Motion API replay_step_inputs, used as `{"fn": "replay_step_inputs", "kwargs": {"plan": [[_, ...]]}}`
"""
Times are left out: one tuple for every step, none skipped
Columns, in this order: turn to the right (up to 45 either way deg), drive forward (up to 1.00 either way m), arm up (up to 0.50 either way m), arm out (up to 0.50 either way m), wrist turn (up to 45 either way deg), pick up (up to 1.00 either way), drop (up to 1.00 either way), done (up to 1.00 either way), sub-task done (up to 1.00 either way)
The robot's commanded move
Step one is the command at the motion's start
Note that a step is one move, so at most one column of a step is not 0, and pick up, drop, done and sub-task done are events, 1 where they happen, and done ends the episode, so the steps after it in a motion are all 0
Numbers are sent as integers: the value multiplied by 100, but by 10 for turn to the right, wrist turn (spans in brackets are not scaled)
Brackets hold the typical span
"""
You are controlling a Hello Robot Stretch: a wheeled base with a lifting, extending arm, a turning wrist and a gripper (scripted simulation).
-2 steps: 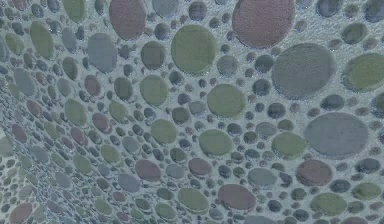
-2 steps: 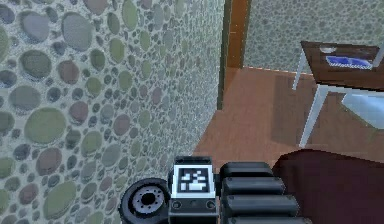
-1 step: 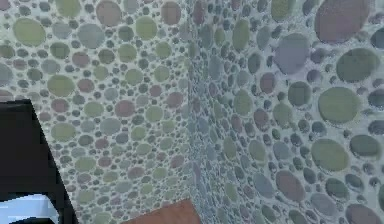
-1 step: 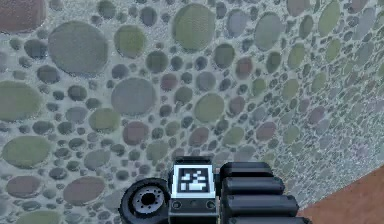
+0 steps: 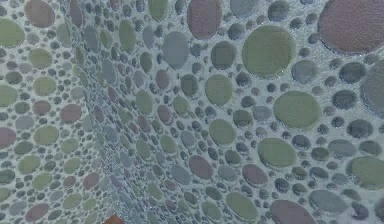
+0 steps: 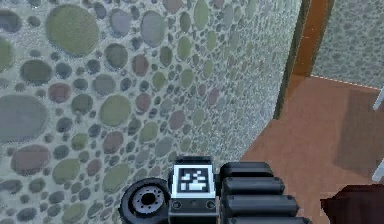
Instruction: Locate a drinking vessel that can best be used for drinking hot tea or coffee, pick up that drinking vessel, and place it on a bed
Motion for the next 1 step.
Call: {"fn": "replay_step_inputs", "kwargs": {"plan": [[90, 0, 0, 0, 0, 0, 0, 0, 0]]}}
